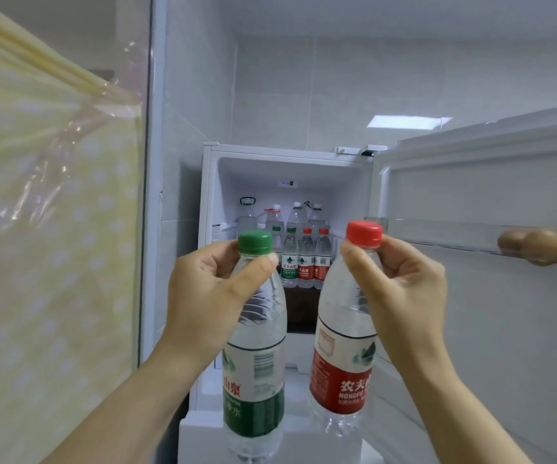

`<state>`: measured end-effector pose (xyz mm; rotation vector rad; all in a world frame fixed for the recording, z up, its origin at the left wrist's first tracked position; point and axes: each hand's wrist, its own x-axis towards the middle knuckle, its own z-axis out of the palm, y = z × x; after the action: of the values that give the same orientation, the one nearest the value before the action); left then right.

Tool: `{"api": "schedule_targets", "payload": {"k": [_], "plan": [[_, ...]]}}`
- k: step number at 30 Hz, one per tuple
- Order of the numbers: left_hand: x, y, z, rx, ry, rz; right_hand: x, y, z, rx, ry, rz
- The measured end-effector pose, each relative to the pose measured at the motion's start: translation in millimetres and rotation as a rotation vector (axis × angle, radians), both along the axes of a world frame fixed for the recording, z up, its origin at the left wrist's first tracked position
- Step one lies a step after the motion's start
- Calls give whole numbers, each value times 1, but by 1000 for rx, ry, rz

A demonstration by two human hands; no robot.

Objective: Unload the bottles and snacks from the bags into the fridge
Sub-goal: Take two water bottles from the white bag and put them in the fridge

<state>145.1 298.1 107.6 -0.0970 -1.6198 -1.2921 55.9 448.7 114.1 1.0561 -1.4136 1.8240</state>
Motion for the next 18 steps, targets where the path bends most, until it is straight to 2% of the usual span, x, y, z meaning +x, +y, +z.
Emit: {"api": "schedule_targets", "payload": {"k": [18], "plan": [[-140,-130,13,-20,19,-46,-133,-129,12,-5,9,-34]]}}
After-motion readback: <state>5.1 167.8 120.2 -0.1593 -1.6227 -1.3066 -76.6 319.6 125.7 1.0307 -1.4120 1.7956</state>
